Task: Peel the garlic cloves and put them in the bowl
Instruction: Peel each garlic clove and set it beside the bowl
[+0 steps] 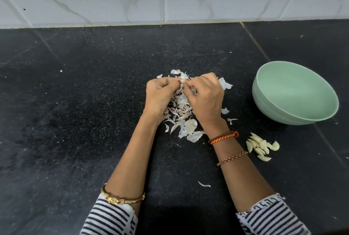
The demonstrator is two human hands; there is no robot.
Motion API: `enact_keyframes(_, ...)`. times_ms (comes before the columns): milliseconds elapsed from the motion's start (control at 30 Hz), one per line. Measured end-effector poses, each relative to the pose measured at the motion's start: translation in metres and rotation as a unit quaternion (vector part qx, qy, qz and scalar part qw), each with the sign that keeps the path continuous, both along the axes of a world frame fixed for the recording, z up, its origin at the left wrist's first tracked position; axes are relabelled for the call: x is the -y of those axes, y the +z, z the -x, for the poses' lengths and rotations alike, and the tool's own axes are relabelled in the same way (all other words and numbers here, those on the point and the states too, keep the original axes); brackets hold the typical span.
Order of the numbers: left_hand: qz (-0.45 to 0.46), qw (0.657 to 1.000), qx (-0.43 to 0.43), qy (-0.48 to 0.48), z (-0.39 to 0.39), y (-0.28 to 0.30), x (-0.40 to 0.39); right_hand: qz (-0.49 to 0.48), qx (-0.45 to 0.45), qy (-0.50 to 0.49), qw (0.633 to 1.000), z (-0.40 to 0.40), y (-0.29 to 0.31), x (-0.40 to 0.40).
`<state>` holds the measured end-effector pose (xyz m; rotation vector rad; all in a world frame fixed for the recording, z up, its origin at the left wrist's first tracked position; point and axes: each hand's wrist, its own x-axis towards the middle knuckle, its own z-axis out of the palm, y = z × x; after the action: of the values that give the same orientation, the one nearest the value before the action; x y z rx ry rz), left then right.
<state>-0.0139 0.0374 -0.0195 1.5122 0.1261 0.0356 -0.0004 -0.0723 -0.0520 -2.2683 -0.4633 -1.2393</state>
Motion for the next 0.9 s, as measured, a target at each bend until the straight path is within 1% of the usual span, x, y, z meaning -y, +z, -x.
enact_keyframes(133,0.005,1.000,-0.005,-0.001,0.0000,0.0003,0.0007,-0.012,-0.009,0.000,1.000,0.0003,-0.0012,-0.0006)
enact_keyframes(433,0.015,1.000,-0.008,-0.008,0.0026,0.0054,0.0013,-0.084,-0.056,0.033,0.994,0.0016,0.0009,-0.0024)
enact_keyframes(800,0.028,0.999,-0.022,0.012,0.0038,0.0047,0.0044,-0.125,-0.115,0.062,0.984,0.0025,-0.0001,-0.0016)
enact_keyframes(900,0.032,0.999,-0.028,0.011,0.0038,0.0048,0.0020,-0.163,-0.167,0.071,0.970,0.0033,0.0004,-0.0036)
